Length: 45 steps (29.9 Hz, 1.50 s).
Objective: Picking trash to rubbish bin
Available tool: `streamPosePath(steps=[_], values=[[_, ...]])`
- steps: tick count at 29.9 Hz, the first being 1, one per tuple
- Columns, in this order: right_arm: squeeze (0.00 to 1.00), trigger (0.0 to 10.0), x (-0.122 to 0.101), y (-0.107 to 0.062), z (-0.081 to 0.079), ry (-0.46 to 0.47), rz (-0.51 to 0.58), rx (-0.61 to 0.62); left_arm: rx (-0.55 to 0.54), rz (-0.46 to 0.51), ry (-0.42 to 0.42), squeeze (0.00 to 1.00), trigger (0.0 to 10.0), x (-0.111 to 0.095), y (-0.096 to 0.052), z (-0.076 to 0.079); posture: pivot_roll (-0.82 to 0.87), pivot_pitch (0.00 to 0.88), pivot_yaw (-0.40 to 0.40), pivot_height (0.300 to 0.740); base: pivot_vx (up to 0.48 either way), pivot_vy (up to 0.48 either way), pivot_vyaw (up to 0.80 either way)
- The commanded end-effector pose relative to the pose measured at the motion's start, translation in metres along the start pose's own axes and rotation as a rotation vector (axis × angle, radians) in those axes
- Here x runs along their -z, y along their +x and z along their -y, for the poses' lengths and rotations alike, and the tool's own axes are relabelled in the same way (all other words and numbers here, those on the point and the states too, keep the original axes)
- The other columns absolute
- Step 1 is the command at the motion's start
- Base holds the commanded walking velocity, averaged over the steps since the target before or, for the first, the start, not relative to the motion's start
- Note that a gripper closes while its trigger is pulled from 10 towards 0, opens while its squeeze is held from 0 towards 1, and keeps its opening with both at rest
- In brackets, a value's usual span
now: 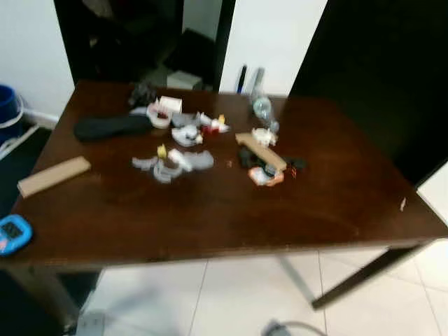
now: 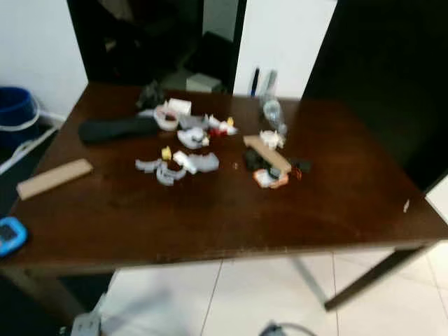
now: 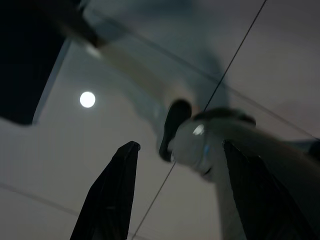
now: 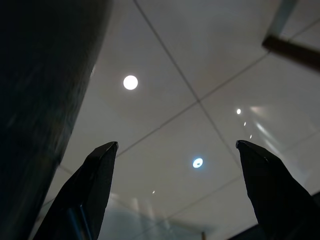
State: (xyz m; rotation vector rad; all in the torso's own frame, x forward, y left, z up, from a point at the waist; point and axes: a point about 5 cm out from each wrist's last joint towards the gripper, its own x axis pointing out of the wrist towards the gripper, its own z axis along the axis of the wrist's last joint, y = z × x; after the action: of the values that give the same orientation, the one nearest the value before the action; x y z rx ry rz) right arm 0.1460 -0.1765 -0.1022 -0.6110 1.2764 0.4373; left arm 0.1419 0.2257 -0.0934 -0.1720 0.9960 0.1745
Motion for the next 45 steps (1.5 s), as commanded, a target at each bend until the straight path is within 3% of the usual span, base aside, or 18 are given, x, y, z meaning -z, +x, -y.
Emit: streamPosePath(steps=[1,16,34,39,41,42,43,45], values=[[0.0,10.0,0.004,0.002,-0.019,0.016,-0.003,-0.068,0.005,-0.037,0.002,0.0,10.0,0.011,-0.001,0.004,0.16,0.093,-0.078,0.74,0.0,0.0,0.0],[0.0,10.0,0.006,0.002,-0.019,0.018,-0.005,-0.069,-0.005,-0.052,0.003,0.0,10.0,0.014,-0.002,0.004,0.16,0.088,-0.084,0.74,0.0,-0.092,0.0],[0.0,10.0,0.004,0.002,-0.021,0.04,0.017,-0.071,-0.077,-0.014,-0.096,0.0,10.0,0.015,-0.004,-0.008,0.17,0.098,-0.07,0.74,0.0,-0.072,0.0],[0.0,10.0,0.004,0.002,-0.022,0.044,0.022,-0.067,-0.237,-0.015,-0.19,0.0,10.0,0.026,-0.014,-0.037,0.18,0.099,-0.069,0.74,0.0,0.0,0.0],[0.0,10.0,0.004,0.002,-0.022,0.044,0.022,-0.067,-0.237,-0.015,-0.19,0.0,10.0,0.026,-0.014,-0.037,0.18,0.099,-0.069,0.74,0.0,0.0,0.0],[0.0,10.0,0.004,0.002,-0.022,0.044,0.022,-0.066,-0.315,-0.023,-0.237,0.0,10.0,0.033,-0.02,-0.052,0.18,0.098,-0.072,0.74,0.0,0.0,0.0],[0.0,10.0,0.004,0.002,-0.022,0.044,0.022,-0.066,-0.315,-0.023,-0.237,0.0,10.0,0.033,-0.02,-0.052,0.18,0.098,-0.072,0.74,0.0,0.0,0.0],[0.0,10.0,0.004,0.002,-0.022,0.037,0.023,-0.065,-0.537,-0.014,-0.388,0.0,10.0,0.052,-0.042,-0.091,0.2,0.105,-0.081,0.74,0.0,0.0,0.0]])
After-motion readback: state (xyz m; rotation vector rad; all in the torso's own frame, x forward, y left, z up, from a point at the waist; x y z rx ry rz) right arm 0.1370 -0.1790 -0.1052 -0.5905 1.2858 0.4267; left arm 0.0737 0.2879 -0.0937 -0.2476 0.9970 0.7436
